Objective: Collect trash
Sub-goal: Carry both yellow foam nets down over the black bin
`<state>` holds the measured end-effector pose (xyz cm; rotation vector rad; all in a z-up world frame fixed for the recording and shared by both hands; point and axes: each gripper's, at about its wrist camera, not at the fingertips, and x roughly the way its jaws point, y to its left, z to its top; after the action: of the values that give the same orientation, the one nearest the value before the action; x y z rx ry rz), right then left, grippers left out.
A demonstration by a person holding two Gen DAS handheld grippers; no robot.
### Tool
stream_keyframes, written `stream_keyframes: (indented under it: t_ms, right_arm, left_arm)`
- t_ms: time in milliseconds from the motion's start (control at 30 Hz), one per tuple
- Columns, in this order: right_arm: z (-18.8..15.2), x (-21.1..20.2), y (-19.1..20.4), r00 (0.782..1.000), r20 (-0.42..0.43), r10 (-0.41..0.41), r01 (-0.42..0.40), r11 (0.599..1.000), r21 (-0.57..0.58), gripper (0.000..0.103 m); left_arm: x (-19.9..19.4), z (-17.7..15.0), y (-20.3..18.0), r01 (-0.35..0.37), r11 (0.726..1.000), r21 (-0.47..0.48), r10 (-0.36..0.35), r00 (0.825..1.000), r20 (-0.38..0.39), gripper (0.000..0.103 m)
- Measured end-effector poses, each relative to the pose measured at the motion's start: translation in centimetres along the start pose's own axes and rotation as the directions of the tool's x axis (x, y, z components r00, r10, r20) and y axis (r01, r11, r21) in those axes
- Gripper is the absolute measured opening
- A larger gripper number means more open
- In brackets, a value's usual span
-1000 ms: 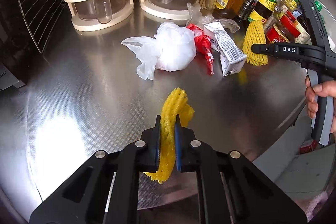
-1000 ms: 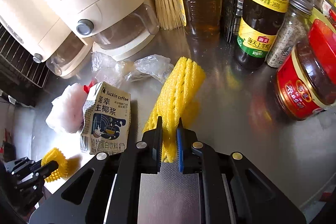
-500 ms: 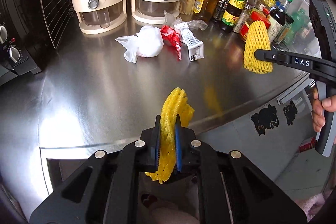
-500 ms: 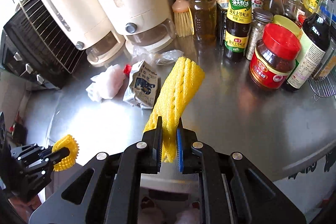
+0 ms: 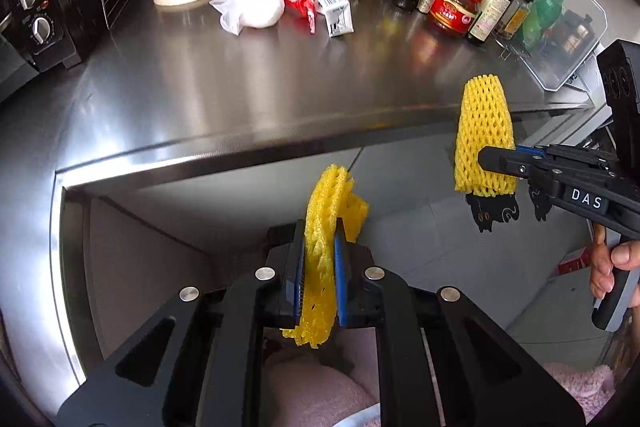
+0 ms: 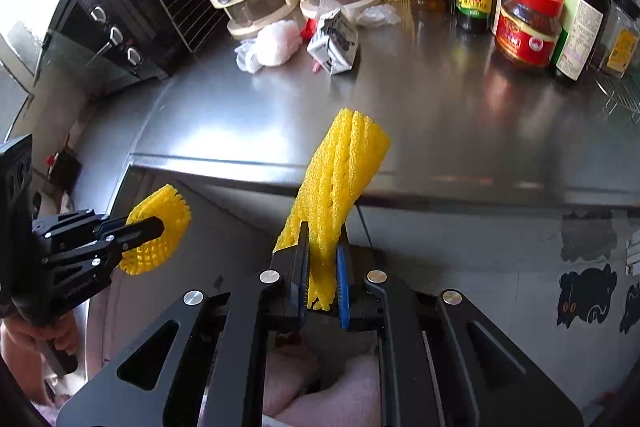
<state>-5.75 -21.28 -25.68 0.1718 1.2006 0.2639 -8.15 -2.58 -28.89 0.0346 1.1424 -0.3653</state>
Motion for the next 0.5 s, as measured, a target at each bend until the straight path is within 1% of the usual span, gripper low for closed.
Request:
stream_keyframes:
  t_ms: [67,233,500]
  right_arm:
    - [-1.5,0.6,0.1,1.000,-0.029,0.007,-0.007,1.000,0.001,0.013]
    - [-4.6,3.4,0.1,0.995,-0.102,0.009,-0.008,1.000,0.009,0.013]
    - [-7.9,8.4,-0.7,0.980,-0.199,0.002,0.006,0.999,0.039,0.013]
  left_arm:
    - [0.9,-1.2,-0.1,0.008,1.000,-0.006,-0.009,1.000,-0.024,0.011]
    - [4.1,-4.0,-0.3,0.003,1.000,-0.017,-0.004,0.996,-0.086,0.011]
    - [10.1,-7.7,0.3,-0.006,0.998,-0.056,-0.005,0.981,-0.192,0.011]
